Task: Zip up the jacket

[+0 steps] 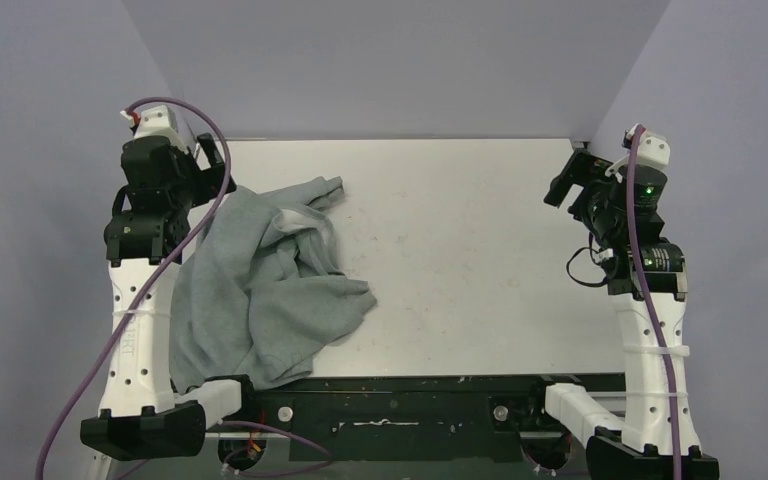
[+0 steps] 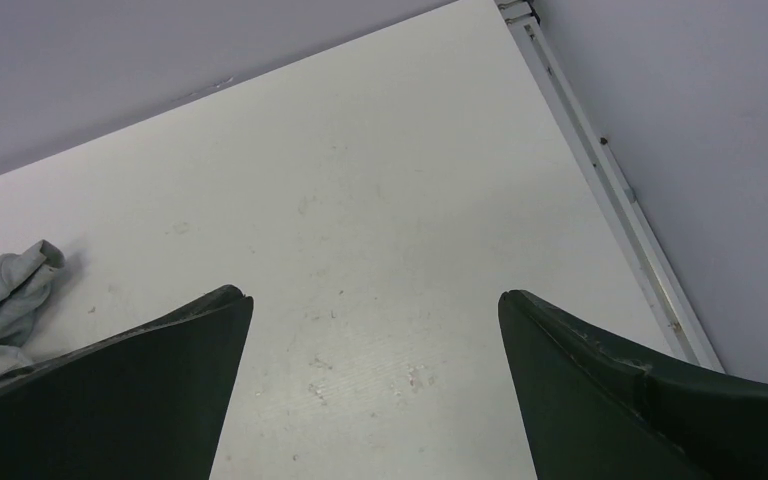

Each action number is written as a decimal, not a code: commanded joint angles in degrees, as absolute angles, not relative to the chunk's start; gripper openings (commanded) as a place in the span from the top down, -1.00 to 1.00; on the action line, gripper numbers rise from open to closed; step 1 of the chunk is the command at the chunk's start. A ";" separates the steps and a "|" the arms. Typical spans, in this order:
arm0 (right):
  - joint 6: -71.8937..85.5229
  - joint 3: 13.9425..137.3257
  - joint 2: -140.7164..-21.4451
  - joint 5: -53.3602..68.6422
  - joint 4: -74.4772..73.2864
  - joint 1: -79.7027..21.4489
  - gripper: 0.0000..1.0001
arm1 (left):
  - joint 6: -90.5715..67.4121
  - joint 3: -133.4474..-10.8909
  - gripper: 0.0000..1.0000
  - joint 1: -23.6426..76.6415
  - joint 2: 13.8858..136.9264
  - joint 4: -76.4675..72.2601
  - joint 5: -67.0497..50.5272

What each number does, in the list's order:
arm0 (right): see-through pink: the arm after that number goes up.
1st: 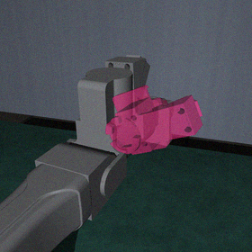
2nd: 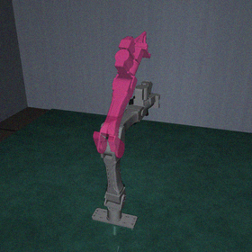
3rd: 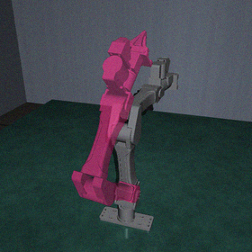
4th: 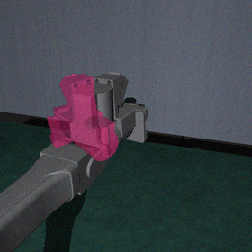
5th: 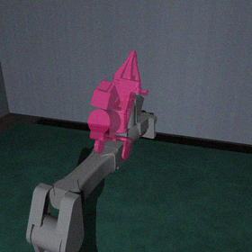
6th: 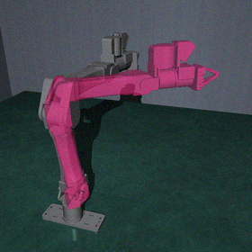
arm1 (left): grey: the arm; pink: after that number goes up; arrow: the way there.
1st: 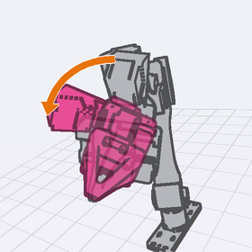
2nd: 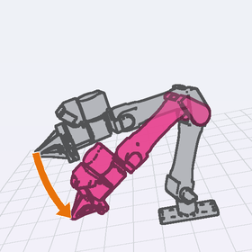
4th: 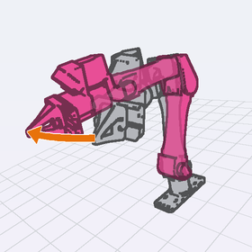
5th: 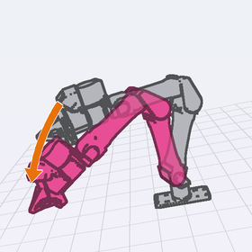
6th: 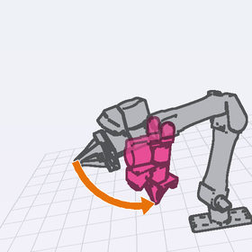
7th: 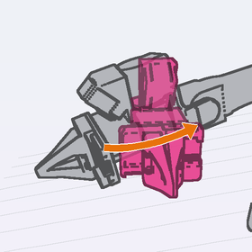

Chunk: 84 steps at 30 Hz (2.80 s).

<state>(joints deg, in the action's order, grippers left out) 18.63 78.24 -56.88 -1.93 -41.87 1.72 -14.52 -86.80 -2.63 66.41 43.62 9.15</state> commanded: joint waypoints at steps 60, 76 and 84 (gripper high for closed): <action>35.09 87.42 -120.19 17.43 2.78 -47.77 0.56 | -20.87 -76.14 -0.95 -5.60 59.12 43.71 -1.62; 24.32 60.03 -76.44 12.73 -13.88 -15.31 1.00 | -21.09 -77.31 -0.95 -5.54 64.73 40.36 -3.51; 17.59 58.03 -69.96 13.33 -17.20 -14.28 1.00 | -21.65 -73.51 -0.95 -5.54 64.60 36.03 -11.86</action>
